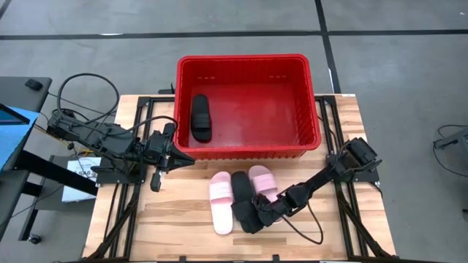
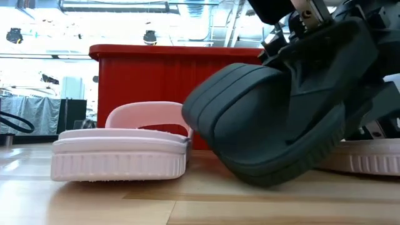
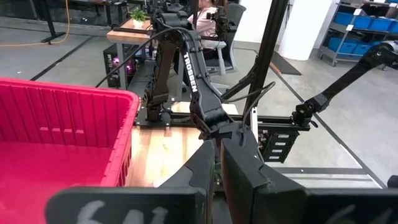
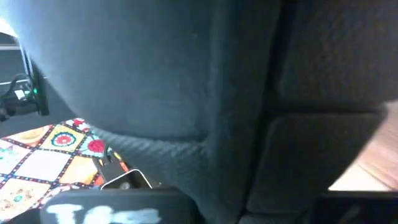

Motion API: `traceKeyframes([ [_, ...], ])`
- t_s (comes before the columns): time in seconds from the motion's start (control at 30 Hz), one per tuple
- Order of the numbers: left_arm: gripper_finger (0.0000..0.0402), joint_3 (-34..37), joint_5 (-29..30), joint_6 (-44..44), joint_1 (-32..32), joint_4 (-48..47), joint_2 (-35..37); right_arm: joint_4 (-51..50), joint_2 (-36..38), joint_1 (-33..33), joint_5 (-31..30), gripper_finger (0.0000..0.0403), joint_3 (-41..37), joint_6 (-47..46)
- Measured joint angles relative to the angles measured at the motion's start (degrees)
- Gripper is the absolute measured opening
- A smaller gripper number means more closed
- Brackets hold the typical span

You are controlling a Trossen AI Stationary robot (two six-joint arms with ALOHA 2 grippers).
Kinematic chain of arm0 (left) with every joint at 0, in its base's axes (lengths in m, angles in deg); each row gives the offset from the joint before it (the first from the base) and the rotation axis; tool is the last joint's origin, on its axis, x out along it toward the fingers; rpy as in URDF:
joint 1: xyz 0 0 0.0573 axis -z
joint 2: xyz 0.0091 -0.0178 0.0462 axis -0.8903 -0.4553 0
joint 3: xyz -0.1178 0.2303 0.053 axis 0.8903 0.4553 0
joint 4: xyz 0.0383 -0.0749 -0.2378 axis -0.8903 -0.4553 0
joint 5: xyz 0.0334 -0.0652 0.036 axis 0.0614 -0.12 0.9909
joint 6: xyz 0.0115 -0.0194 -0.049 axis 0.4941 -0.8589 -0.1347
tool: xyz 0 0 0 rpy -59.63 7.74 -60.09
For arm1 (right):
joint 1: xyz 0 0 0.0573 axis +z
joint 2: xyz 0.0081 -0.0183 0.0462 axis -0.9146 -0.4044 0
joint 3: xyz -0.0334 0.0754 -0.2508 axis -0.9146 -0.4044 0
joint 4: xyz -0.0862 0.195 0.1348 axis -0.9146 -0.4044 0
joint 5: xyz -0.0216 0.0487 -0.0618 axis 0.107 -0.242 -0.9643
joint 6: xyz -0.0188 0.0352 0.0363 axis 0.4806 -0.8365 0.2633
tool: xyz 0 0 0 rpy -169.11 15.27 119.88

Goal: Pick and place slides into bin
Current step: Put the black slide into the red bin

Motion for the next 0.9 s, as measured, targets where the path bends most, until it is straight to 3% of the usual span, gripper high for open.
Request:
traceKeyframes([
  [0.43,0.0018,0.0,0.0,0.1,0.0,-0.1,0.0,-2.6,1.2,0.5,-0.6,0.0032,1.8,3.5],
  [0.9,0.0018,0.0,-2.5,-0.5,0.0,0.1,0.0,-18.3,1.3,0.9,-7.2,0.0032,9.9,12.7],
])
